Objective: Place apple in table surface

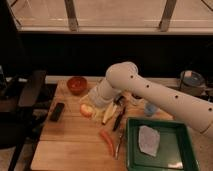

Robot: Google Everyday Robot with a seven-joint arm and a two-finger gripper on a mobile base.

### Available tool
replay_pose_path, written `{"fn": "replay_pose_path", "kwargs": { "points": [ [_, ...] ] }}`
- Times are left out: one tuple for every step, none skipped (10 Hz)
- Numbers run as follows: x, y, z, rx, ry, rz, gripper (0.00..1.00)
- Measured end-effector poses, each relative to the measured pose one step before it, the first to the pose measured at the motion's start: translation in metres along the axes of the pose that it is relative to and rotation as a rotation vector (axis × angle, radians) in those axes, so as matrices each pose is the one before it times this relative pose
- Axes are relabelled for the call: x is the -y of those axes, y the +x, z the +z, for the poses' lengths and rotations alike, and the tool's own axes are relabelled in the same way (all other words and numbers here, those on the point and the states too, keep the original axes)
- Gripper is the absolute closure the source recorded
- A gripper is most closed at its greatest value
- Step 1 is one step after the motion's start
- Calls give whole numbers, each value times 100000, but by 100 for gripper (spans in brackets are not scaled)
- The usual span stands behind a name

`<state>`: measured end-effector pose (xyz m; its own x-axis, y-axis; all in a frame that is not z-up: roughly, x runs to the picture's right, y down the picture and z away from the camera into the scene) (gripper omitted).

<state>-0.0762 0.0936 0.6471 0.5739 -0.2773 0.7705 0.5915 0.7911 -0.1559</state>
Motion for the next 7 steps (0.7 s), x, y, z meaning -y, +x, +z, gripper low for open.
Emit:
{"fn": "replay_pose_path", "kwargs": {
  "points": [
    [51, -186, 209, 464, -468, -316, 100],
    [-342, 151, 880, 626, -1181, 171, 100],
    [-314, 226, 980, 635, -763, 283, 100],
    [-407, 290, 1250, 624, -923, 258, 100],
    [-600, 464, 1970, 832, -1313, 273, 100],
    [-649, 542, 2415, 1070, -1297, 28, 100],
    [-634, 412, 2401, 1207, -1035, -409, 100]
  ]
}}
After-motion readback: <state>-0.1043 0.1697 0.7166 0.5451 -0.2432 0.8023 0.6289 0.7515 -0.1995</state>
